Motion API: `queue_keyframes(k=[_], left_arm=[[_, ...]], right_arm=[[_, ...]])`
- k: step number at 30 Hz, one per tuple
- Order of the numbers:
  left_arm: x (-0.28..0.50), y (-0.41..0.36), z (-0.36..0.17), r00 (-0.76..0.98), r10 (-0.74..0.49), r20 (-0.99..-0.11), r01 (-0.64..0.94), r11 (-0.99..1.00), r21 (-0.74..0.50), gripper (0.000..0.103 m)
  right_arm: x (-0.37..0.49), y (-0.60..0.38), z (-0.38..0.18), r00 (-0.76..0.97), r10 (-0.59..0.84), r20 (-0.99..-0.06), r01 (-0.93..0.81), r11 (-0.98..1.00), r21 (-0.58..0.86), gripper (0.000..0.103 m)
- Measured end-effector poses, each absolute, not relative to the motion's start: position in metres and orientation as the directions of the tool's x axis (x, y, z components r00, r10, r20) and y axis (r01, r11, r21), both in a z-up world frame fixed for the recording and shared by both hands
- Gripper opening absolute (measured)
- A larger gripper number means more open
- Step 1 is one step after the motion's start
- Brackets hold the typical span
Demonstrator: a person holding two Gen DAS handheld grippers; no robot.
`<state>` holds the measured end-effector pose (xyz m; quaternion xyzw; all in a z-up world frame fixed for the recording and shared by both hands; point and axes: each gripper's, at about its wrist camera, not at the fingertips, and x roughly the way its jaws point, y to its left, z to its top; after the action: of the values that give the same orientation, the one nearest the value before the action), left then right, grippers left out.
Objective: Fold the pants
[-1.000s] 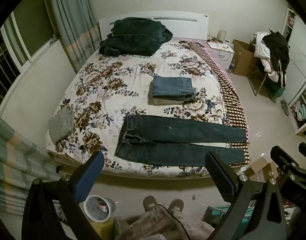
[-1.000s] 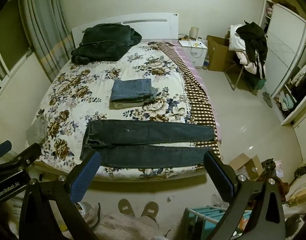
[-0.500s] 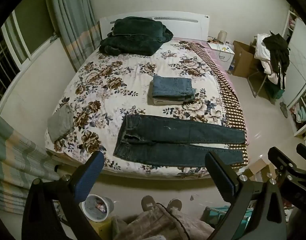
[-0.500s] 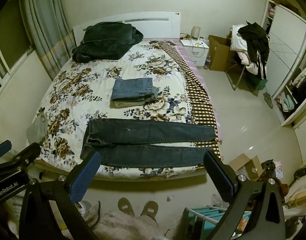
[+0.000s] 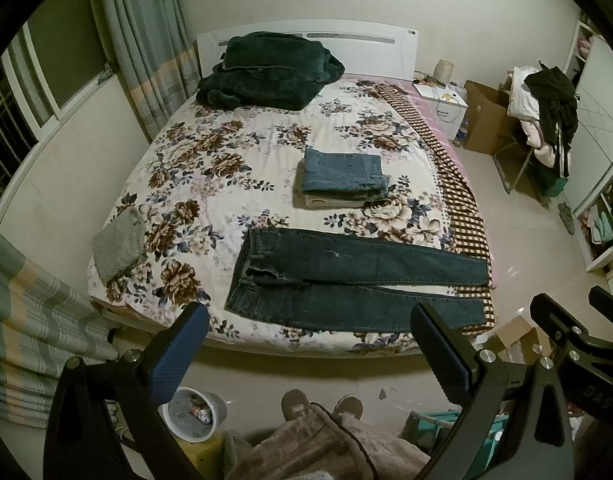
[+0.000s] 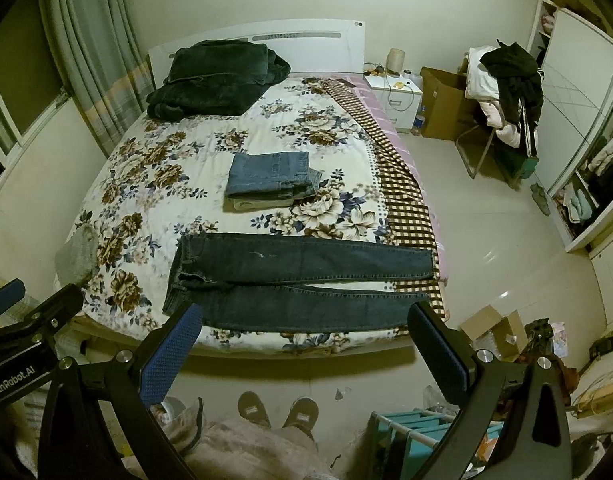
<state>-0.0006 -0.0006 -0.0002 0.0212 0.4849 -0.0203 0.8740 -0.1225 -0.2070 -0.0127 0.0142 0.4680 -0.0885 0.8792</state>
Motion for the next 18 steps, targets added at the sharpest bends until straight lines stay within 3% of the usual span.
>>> queue_keyframes(k=[18], left_arm=[[0.0,0.0,0.0,0.528,-0.017,-0.849,0.052,0.999,0.012,0.103]], right_arm=[[-0.119,-0.206,-0.012,0.547,-0.138,-0.826,0.159,0.985,-0.06,0.103]])
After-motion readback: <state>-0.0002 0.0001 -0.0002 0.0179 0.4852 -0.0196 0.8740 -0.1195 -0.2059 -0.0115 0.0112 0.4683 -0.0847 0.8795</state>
